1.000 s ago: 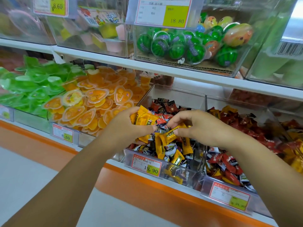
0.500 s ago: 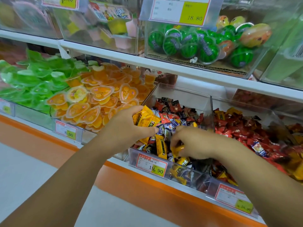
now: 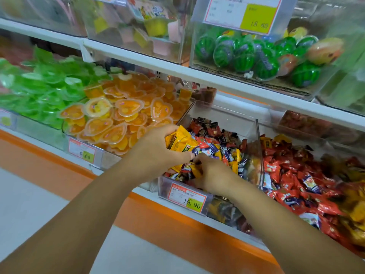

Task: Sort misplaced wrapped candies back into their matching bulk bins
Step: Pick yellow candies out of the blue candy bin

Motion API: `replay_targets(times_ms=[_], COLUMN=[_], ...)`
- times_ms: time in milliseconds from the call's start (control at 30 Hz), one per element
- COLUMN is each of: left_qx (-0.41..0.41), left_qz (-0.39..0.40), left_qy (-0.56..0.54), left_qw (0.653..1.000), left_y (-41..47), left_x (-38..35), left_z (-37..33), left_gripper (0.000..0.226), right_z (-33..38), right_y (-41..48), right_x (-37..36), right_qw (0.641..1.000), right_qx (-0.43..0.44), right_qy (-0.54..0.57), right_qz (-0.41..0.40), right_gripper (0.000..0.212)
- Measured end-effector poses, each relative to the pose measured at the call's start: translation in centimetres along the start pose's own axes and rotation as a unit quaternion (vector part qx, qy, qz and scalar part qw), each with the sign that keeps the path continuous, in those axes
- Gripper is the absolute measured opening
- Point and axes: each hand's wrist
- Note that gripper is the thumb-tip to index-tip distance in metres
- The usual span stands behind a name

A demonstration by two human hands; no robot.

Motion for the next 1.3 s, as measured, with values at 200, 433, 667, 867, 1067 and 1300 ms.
replay_targets(times_ms=[200, 433, 667, 867, 1067, 1300], left_qx=[-0.013, -0.024, -0.005, -0.021, -0.053, -0.095], left_qz=[-0.006, -0.001, 0.005, 0.016, 0.043, 0.093], left_qy=[0.002, -0.011, 0.004, -0.017, -0.051, -0.054], left_qw=[1.0, 1.0, 1.0, 1.0, 0.996, 0.99], left_y=[-0.7, -0.6, 0.0, 0.5, 1.7, 3.1], left_x=[0.4, 0.2, -0.2, -1.0, -3.7, -11.6], left_z=[0.0, -0.3, -0.4, -1.1, -3.9, -9.7], left_gripper=[0.041, 0.036, 0.059, 0.038, 0.025, 0.025], right_z=[-0.6, -1.6, -2.4, -1.7, -3.0, -10.7], right_y=[-0.6, -2.0, -2.5, -4.9, -9.8, -18.2], right_x=[-0.5, 0.2, 1.9, 2.4, 2.9, 3.5], right_qw=[0.99, 0.952, 0.934, 0.929, 0.903, 0.904], right_qx=[0.022, 0.051, 0.078, 0.119, 0.149, 0.051], right_qy=[0.122, 0.279, 0.332, 0.32, 0.364, 0.308], right_qz=[-0.066, -0.116, -0.109, -0.141, -0.172, -0.291], right_gripper=[0.038, 0.04, 0.075, 0.099, 0.026, 0.026])
Point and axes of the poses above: each hand's wrist, its own y-axis towards the middle knuckle, its own x-axis out of the back of the hand, z = x × y, and after that the axes turned 14 degrees about z, right-handed
